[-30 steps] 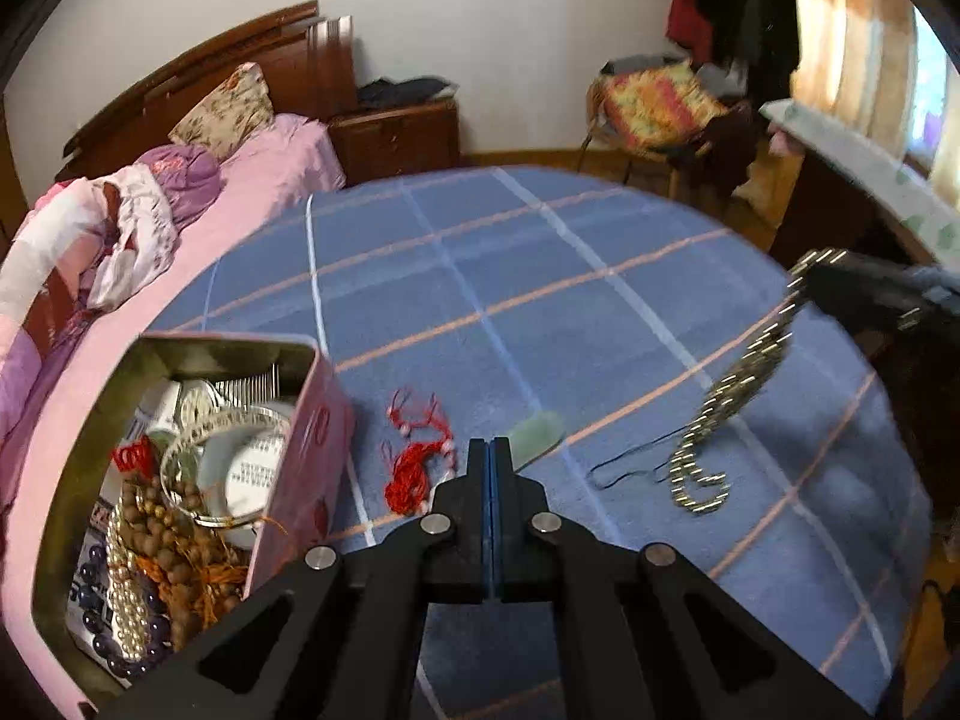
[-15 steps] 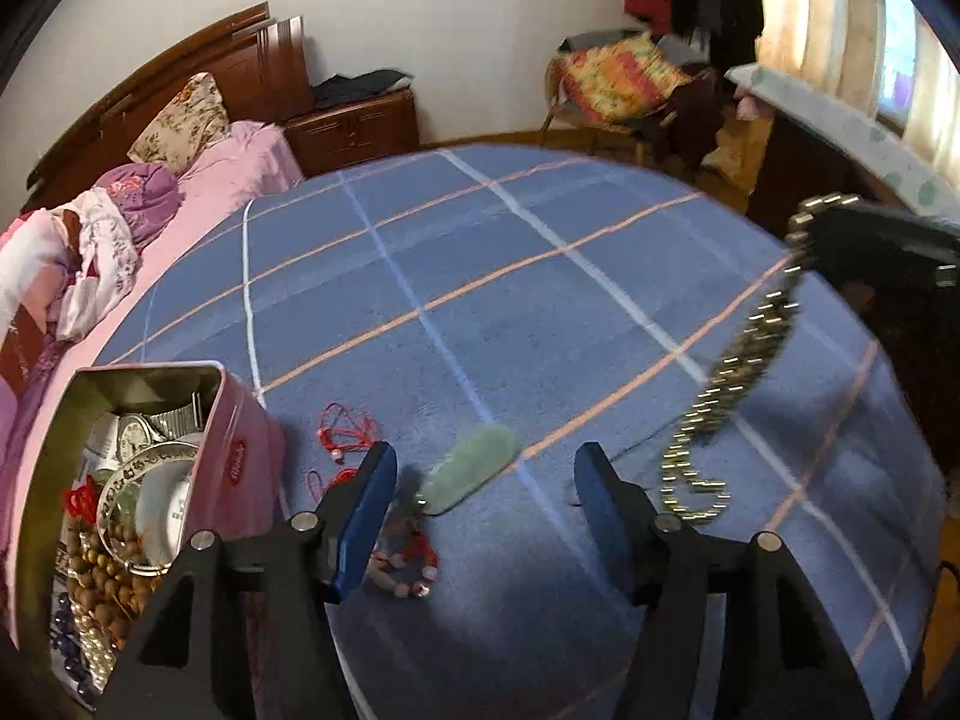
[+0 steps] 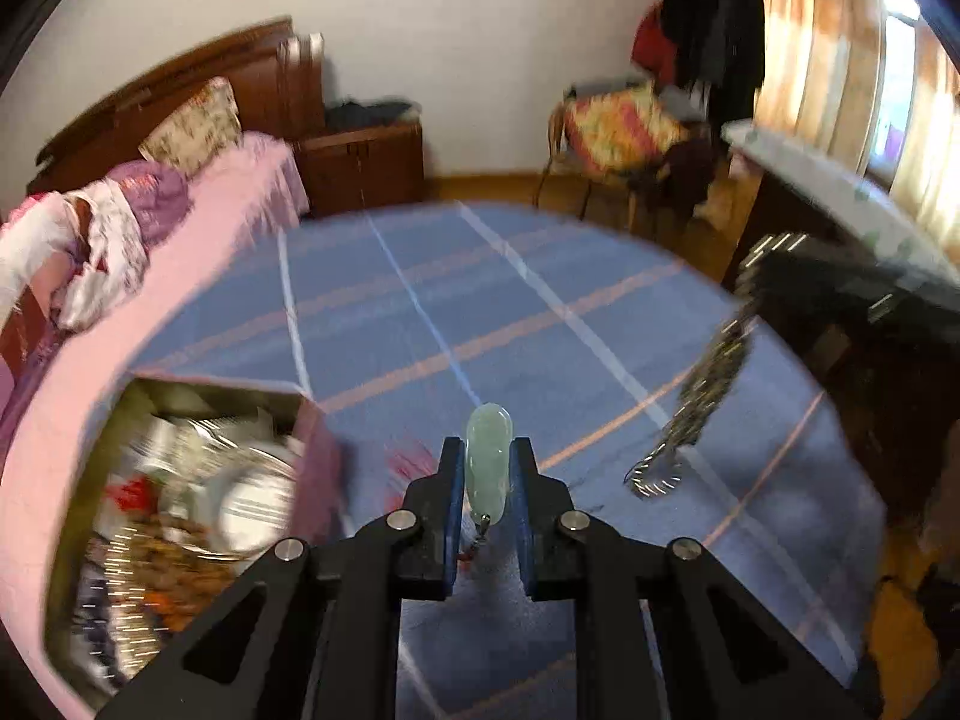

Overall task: Organize jewelry
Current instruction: 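Lower the chain and jade pendant into the tin and open both tools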

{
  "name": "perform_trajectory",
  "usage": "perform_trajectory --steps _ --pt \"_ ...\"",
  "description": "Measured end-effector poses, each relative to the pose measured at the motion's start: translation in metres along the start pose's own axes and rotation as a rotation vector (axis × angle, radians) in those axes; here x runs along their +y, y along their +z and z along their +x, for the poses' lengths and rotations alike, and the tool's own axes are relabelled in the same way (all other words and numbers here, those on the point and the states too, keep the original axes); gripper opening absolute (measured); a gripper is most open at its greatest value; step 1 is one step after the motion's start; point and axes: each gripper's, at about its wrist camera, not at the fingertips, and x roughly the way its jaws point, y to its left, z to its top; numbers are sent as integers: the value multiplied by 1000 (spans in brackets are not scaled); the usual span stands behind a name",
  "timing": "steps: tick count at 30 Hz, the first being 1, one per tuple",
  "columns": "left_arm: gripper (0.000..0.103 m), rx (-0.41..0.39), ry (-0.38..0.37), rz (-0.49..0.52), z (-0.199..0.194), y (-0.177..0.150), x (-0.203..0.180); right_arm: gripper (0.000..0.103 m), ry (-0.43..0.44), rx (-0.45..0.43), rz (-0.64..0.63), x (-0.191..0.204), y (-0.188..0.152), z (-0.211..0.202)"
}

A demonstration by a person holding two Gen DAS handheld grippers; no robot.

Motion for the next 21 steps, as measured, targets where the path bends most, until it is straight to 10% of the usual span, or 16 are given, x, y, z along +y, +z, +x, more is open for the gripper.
perform_trajectory --steps 9,21 --pt "14 -187 173 -24 -97 29 56 7 116 -90 -135 70 58 -5" --pt "15 -41 229 -195 -45 -32 136 7 228 99 -215 147 30 119"
